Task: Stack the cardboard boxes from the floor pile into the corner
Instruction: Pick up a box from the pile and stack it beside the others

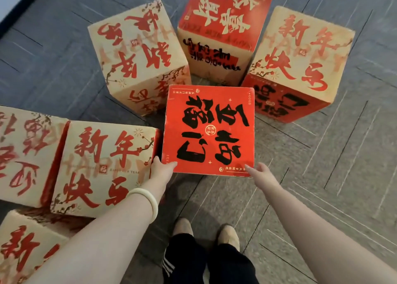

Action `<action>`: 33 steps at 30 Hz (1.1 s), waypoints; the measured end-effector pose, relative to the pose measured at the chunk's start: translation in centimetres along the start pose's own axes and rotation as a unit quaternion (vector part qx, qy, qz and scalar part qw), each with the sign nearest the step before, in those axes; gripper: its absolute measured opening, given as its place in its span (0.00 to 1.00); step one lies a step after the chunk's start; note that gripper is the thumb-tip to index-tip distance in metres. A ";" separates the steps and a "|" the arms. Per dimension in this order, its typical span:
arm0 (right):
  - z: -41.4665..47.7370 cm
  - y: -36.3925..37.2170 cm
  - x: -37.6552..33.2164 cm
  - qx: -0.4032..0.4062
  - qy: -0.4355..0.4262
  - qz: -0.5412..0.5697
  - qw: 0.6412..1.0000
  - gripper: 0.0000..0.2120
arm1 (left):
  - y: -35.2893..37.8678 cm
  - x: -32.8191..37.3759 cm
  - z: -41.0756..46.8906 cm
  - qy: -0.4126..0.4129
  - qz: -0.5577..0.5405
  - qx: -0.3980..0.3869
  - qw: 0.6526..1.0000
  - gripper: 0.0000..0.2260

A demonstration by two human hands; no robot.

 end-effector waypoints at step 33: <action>-48.7 -9.2 -33.0 -0.053 -0.287 0.045 0.955 0.32 | -32.4 12.8 -42.9 0.244 -0.188 0.094 0.947 0.30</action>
Point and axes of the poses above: each hand's wrist, its own z-axis towards the middle knuckle, its own y-axis out of the palm, x = y × z, the point moved 9 cm from there along z, towards the middle knuckle, and after that the axes turned 7 degrees about z, right-handed, at the moved point
